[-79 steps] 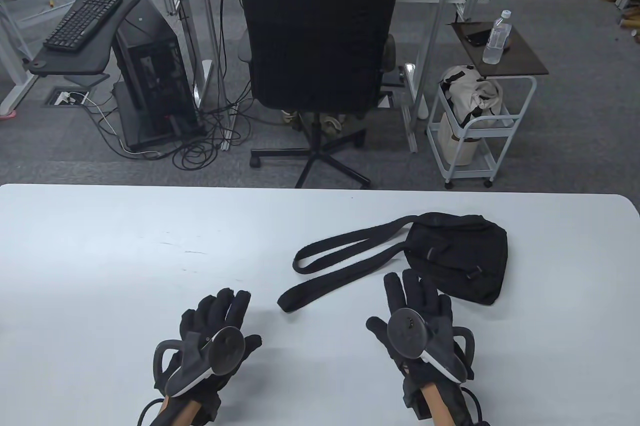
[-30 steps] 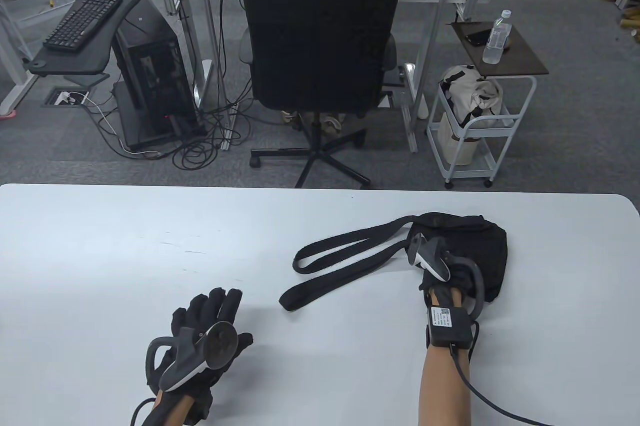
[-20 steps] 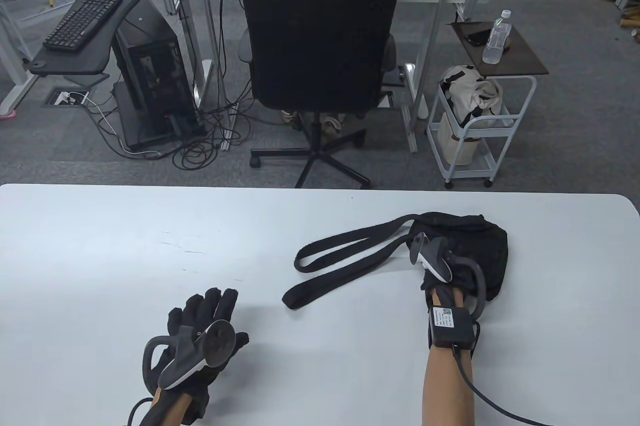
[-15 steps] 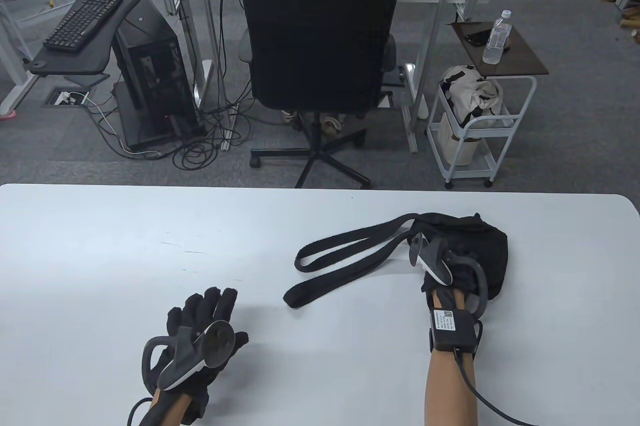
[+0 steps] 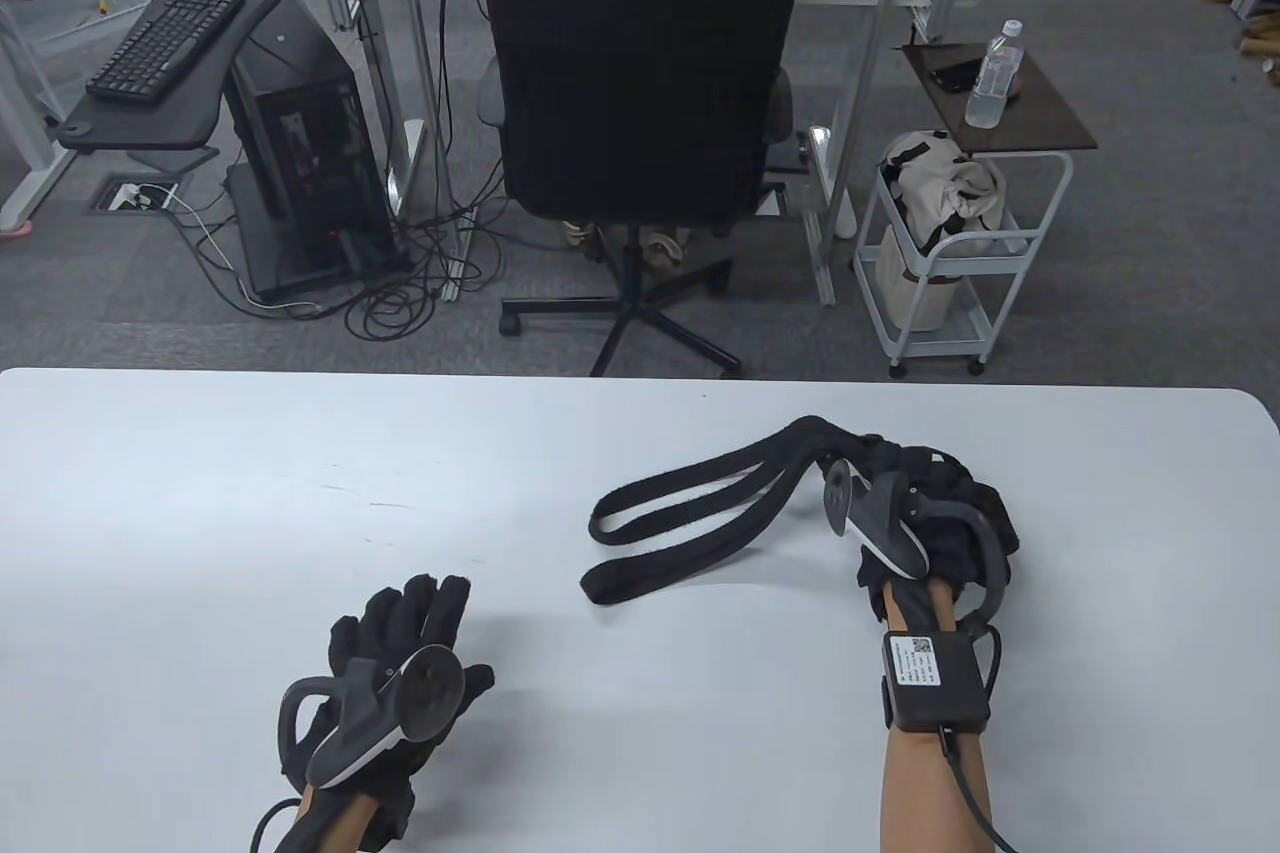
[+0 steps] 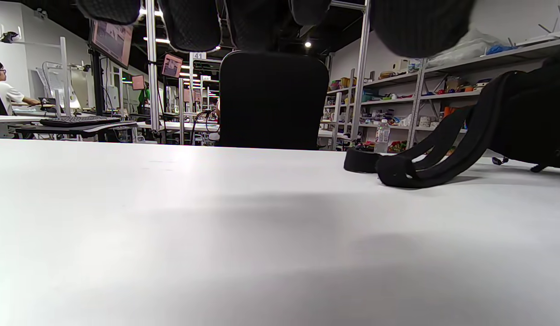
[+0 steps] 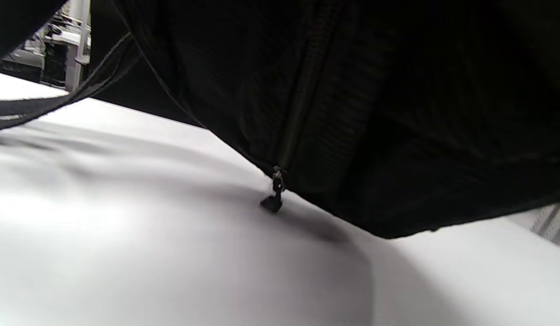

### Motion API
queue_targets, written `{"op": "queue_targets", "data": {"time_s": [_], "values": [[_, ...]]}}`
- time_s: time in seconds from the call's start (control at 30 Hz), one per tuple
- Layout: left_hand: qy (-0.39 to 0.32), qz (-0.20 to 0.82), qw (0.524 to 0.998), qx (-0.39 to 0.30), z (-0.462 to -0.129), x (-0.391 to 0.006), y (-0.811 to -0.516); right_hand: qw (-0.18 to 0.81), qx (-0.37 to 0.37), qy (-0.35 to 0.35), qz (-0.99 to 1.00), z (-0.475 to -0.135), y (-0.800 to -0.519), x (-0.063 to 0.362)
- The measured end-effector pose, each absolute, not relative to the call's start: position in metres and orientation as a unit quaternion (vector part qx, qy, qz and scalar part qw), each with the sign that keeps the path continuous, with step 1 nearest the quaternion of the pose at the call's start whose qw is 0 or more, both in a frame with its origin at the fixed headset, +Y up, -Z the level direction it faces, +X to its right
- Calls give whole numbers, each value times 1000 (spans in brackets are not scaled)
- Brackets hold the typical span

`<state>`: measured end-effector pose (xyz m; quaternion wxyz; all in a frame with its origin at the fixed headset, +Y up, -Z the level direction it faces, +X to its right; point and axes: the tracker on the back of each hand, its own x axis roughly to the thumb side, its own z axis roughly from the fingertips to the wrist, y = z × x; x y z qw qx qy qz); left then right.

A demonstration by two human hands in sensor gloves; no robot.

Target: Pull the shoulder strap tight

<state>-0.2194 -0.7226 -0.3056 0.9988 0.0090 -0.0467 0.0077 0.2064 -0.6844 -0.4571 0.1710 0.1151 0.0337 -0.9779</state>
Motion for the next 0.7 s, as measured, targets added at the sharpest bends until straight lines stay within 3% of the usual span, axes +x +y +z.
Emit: {"op": "queue_targets", "data": {"time_s": [0.7], "values": [[-49, 12, 999, 16, -304, -217, -722, 163, 28, 163, -973, -362, -581, 140]]}}
